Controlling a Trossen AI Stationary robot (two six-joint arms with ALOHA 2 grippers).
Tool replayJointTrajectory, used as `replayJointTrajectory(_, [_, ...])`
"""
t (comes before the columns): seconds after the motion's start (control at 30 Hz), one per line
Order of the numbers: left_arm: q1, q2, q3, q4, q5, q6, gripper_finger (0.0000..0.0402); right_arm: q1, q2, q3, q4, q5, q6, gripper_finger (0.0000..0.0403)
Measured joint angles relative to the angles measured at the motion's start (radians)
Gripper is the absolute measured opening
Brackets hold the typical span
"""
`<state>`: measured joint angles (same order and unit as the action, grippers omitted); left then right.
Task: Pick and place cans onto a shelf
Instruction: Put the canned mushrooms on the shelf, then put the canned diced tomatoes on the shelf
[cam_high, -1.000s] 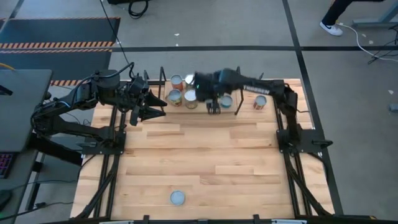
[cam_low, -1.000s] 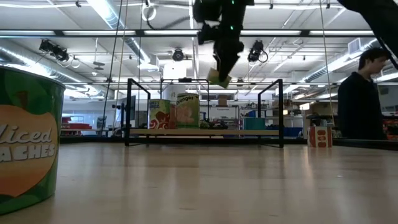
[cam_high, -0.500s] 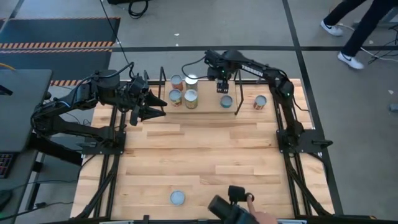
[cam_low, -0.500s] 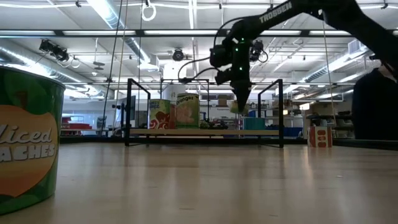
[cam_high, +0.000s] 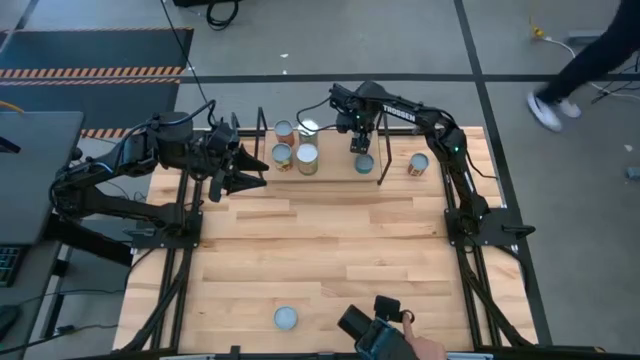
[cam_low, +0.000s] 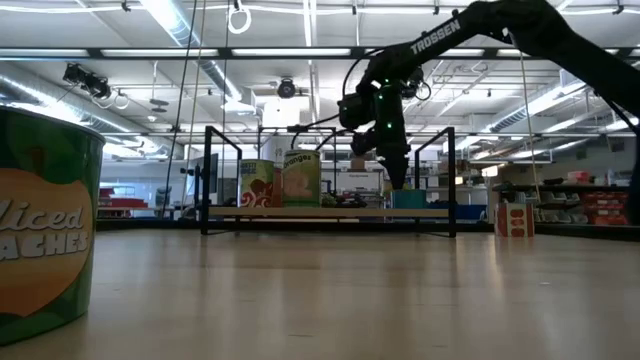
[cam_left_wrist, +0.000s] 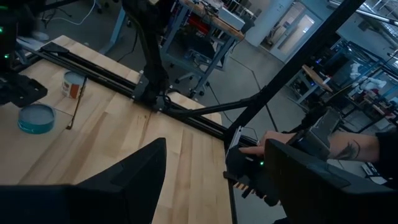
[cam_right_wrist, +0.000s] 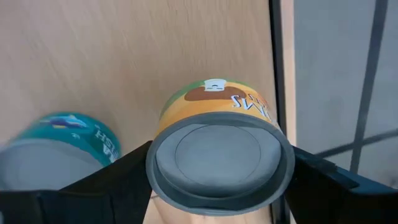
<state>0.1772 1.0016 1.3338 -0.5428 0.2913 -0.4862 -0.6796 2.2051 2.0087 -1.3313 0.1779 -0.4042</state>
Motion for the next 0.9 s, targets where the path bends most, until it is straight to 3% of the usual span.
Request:
replayJointTrajectory(0.67, [0.000,0.000,0.000,0.000,0.000,0.000,0.0275,-0.024,-0.002,0.000,-0.004,-0.040,0.034,0.0358])
replayJointTrajectory(0.9, [0.000,0.000,0.000,-0.001,0.000,0.000,0.0275,-0.022,-0.109,0.000,-0.014,-0.068,0.041,0.0350])
